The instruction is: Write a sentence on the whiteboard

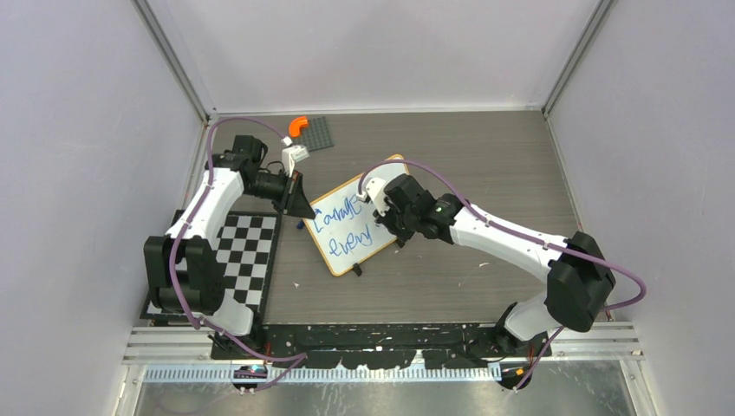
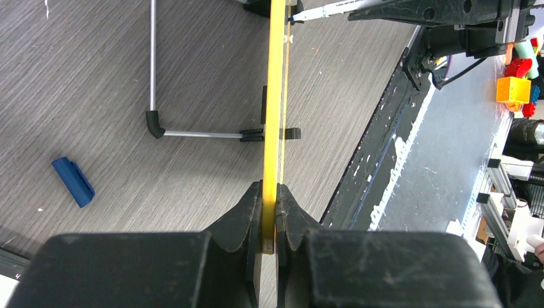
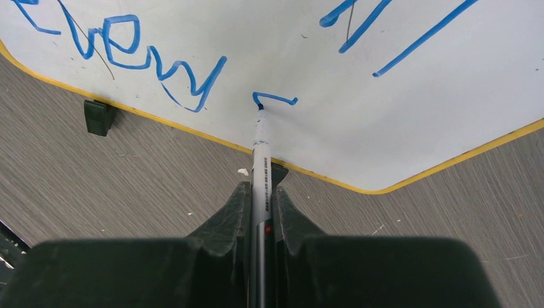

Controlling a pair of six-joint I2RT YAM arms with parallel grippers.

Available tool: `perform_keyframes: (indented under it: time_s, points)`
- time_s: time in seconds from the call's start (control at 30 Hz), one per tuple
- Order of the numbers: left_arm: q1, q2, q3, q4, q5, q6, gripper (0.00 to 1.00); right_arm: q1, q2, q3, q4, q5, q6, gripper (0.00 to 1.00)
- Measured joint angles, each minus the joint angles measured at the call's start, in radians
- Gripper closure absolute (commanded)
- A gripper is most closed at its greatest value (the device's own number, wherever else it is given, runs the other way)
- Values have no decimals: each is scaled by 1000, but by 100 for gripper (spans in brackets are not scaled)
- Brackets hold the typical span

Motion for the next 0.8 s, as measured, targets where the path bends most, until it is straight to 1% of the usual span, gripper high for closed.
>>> perform_keyframes:
  time_s: [0.5, 0.8]
  points:
    - [0, 0, 0, 0, 0, 0, 100, -11, 0, -15, -19, 11, -11, 100]
    - [0, 0, 0, 0, 0, 0, 100, 30, 14, -12, -21, 7, -3, 100]
